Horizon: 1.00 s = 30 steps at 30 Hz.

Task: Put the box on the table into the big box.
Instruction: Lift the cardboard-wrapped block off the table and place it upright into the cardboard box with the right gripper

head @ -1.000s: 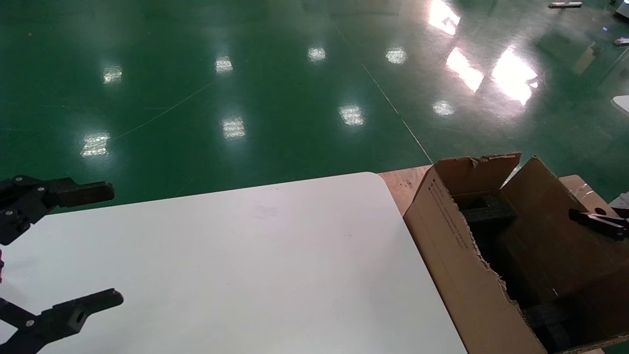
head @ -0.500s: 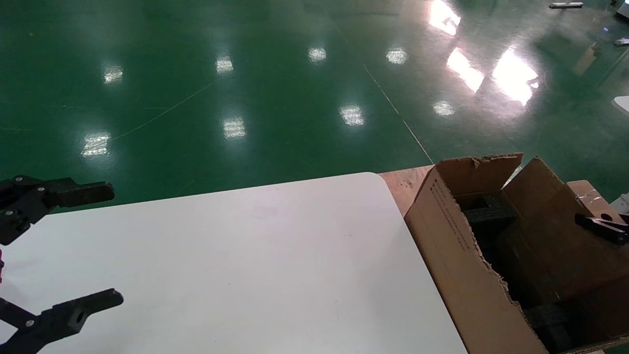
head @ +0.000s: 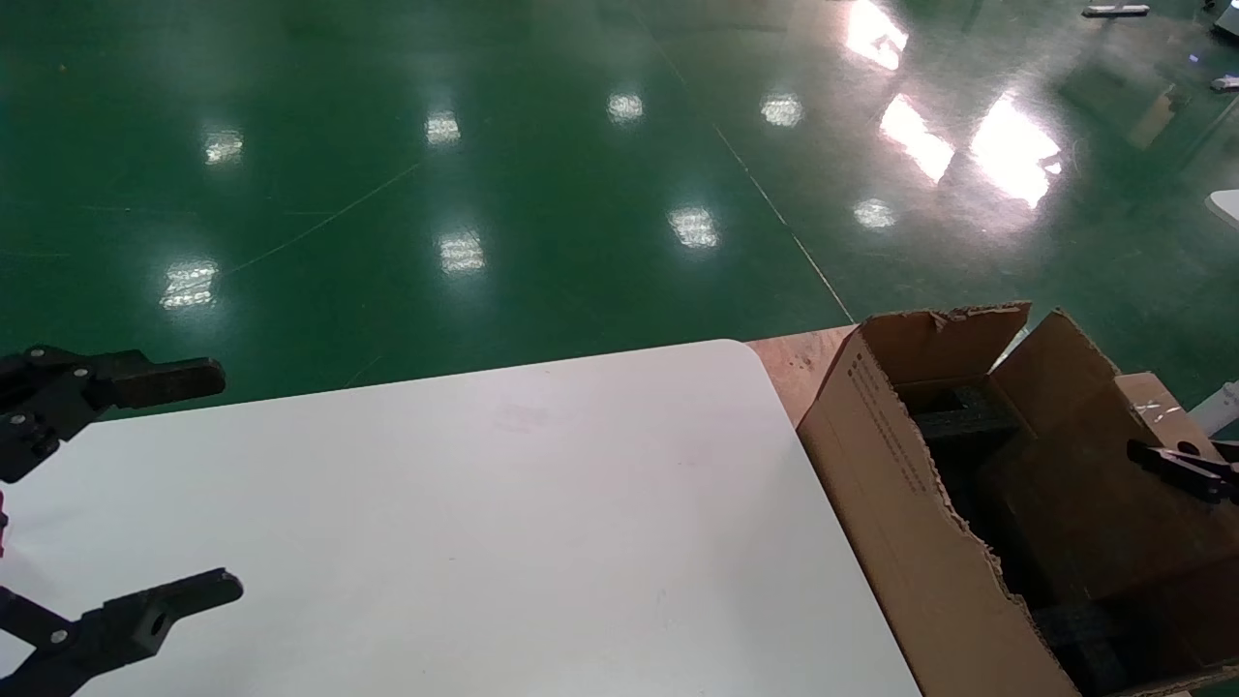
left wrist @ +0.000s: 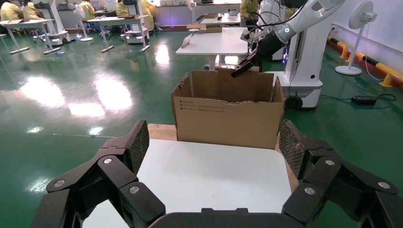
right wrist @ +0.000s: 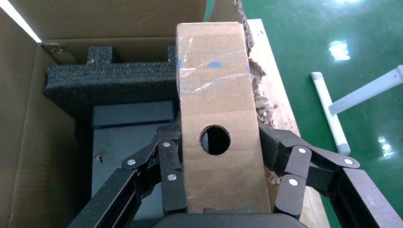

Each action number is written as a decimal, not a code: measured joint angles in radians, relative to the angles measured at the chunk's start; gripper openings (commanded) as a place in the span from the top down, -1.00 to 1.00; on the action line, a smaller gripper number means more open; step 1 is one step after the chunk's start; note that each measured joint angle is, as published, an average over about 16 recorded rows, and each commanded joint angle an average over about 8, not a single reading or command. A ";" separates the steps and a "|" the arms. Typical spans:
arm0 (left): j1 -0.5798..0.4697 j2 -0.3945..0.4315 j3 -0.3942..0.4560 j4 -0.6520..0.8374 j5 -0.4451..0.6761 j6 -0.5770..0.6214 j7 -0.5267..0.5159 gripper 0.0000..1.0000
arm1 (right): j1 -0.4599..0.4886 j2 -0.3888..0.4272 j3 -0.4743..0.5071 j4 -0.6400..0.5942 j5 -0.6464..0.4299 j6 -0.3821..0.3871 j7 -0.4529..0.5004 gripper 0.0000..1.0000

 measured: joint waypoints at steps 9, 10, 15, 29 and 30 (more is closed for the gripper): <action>0.000 0.000 0.000 0.000 0.000 0.000 0.000 -1.00 | -0.011 -0.019 -0.029 -0.033 0.046 -0.019 -0.037 1.00; 0.000 0.000 0.000 0.000 0.000 0.000 0.000 -1.00 | -0.012 -0.021 -0.031 -0.039 0.049 -0.021 -0.040 1.00; 0.000 0.000 0.000 0.000 0.000 0.000 0.000 -1.00 | -0.016 -0.035 -0.039 -0.067 0.062 -0.036 -0.053 1.00; 0.000 0.000 0.000 0.000 0.000 0.000 0.000 -1.00 | -0.018 -0.062 -0.043 -0.120 0.059 -0.081 -0.064 1.00; 0.000 0.000 0.000 0.000 0.000 0.000 0.000 -1.00 | -0.017 -0.064 -0.042 -0.123 0.057 -0.083 -0.064 1.00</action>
